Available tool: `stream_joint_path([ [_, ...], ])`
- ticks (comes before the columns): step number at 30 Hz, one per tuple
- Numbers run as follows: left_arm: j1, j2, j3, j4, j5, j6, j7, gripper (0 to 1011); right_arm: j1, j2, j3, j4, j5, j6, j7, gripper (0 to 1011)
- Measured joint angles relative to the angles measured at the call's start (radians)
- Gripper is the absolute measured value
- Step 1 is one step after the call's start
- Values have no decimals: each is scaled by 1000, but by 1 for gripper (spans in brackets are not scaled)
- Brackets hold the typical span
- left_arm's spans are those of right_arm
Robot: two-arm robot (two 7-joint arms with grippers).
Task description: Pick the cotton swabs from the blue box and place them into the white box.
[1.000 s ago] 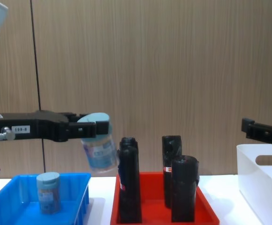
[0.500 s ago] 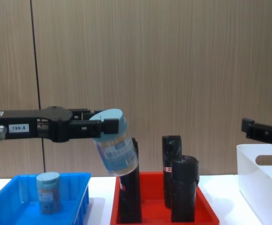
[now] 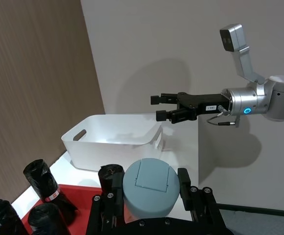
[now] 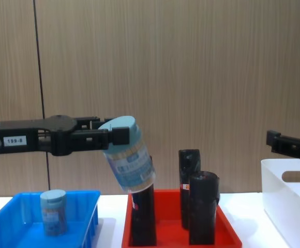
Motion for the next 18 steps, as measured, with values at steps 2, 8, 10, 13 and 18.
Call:
stream_joint_path([
  [2,0,0,0,1,-3,-2,-3,673,0,0,0,0,0,0,0,1002],
  [8,-1,1,1,6,-12,-8,-10,673,0,0,1,0,0,0,4,1002],
  [10,-1,1,2,7,-14,-10,-12,673,0,2,1,-1,-1,0,10,1002],
  [13,-1,1,2,8,-17,-12,-15,673,1,5,2,-2,-2,0,23,1002],
  [18,-1,2,2,10,-19,-13,-17,673,6,18,7,-8,-5,5,68,1002],
])
